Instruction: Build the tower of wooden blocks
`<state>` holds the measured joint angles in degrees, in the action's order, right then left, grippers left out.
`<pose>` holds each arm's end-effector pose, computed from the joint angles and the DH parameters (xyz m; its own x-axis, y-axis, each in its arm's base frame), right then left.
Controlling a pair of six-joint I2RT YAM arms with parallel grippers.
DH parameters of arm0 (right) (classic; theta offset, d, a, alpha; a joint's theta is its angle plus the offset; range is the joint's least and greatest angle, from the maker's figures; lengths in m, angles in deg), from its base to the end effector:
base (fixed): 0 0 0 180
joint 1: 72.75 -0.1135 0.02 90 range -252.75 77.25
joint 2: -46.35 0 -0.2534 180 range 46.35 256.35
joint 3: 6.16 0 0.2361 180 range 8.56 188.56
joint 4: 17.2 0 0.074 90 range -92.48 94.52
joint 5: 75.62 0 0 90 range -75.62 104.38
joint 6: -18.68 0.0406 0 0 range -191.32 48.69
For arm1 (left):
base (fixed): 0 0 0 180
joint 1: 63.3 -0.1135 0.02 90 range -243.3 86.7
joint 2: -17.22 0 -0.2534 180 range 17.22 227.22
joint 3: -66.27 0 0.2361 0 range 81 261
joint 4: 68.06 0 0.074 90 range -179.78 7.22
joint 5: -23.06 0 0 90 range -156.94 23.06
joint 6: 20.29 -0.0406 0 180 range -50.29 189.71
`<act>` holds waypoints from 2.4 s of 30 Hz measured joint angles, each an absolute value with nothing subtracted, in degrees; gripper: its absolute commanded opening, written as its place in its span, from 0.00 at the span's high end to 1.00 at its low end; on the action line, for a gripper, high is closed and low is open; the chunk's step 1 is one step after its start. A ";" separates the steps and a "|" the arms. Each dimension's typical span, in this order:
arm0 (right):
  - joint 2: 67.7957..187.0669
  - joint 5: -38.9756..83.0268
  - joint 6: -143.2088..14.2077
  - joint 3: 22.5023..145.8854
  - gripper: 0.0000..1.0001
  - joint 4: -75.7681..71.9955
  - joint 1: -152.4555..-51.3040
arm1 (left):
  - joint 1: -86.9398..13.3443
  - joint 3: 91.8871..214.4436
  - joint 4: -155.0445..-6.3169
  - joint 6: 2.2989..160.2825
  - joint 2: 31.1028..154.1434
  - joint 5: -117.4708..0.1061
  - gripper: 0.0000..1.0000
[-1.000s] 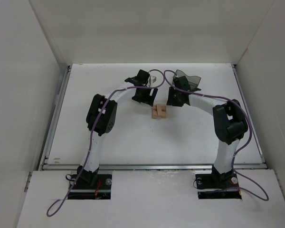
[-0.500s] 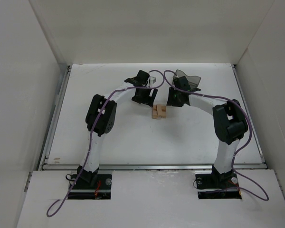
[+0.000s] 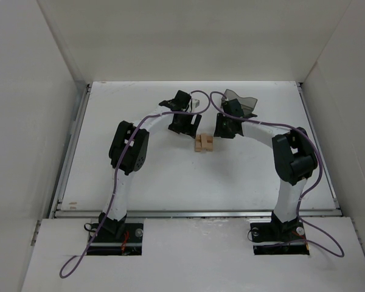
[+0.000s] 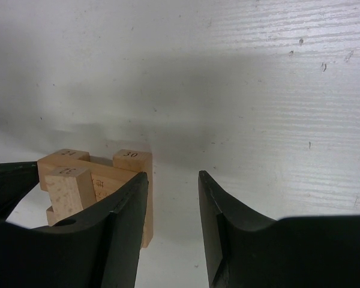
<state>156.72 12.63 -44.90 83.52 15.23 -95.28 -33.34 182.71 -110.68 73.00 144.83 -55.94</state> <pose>0.3680 0.1513 0.1760 -0.8246 0.1394 -0.5483 0.0009 0.9695 0.2452 0.4064 -0.2432 0.1766 -0.7316 0.3567 -0.5809 0.5468 0.8160 -0.1876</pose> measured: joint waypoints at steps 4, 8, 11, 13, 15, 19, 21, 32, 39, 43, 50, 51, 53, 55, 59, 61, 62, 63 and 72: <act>156.72 12.65 -44.88 83.50 0.55 15.26 -95.28 | -33.34 182.71 -110.68 73.00 144.83 -55.94 0.23; 156.72 13.02 -44.75 83.50 0.55 15.23 -95.28 | -33.34 182.69 -110.75 73.02 144.76 -55.92 0.23; 156.72 13.56 -44.73 83.50 0.55 15.23 -95.28 | -33.34 182.69 -110.84 73.04 144.74 -55.87 0.23; 156.72 13.81 -44.73 83.50 0.55 15.23 -95.28 | -33.34 182.69 -110.84 73.04 144.74 -55.85 0.23; 156.72 13.96 -44.73 83.50 0.55 15.23 -95.28 | -33.34 182.69 -110.84 73.04 144.74 -55.83 0.23; 156.83 14.02 -44.73 83.52 0.55 15.23 -95.28 | -33.34 182.66 -110.86 73.04 144.74 -55.83 0.23; 157.04 14.02 -44.73 83.67 0.55 15.23 -95.28 | -33.34 182.66 -110.84 73.04 144.74 -55.81 0.23; 157.88 14.42 -44.70 84.55 0.55 15.26 -95.28 | -33.36 182.66 -110.86 73.07 144.74 -55.81 0.23; 157.98 14.40 -44.70 85.18 0.55 15.30 -95.28 | -33.36 182.66 -110.88 73.04 144.74 -55.83 0.23; 158.25 14.40 -44.73 85.75 0.55 15.34 -95.25 | -33.36 182.66 -110.93 73.04 144.74 -55.83 0.23; 158.57 14.33 -44.73 85.77 0.55 15.39 -95.25 | -33.36 182.66 -110.95 73.04 144.74 -55.83 0.21; 158.57 14.22 -44.70 85.77 0.55 15.39 -95.25 | -33.36 182.66 -110.95 73.04 144.74 -55.83 0.20; 158.57 14.11 -44.70 85.77 0.55 15.41 -95.25 | -33.41 182.66 -110.99 73.07 144.74 -55.83 0.20; 158.57 14.11 -44.70 85.77 0.55 15.41 -95.25 | -33.41 182.66 -110.99 73.09 144.72 -55.83 0.20; 158.57 14.02 -44.70 85.77 0.55 15.41 -95.25 | -33.41 182.60 -111.03 73.15 144.63 -55.94 0.20; 158.57 13.94 -44.70 85.77 0.55 15.43 -95.25 | -33.41 182.60 -111.06 73.26 144.63 -56.03 0.20; 158.57 13.94 -44.70 85.77 0.55 15.43 -95.25 | -33.41 182.60 -111.06 73.28 144.63 -56.07 0.20; 158.57 13.91 -44.70 85.77 0.55 15.43 -95.25 | -33.41 182.58 -111.06 73.35 144.63 -56.14 0.20; 158.55 12.82 -44.70 85.77 0.55 15.47 -95.25 | -33.54 182.58 -111.54 73.63 144.54 -57.53 0.20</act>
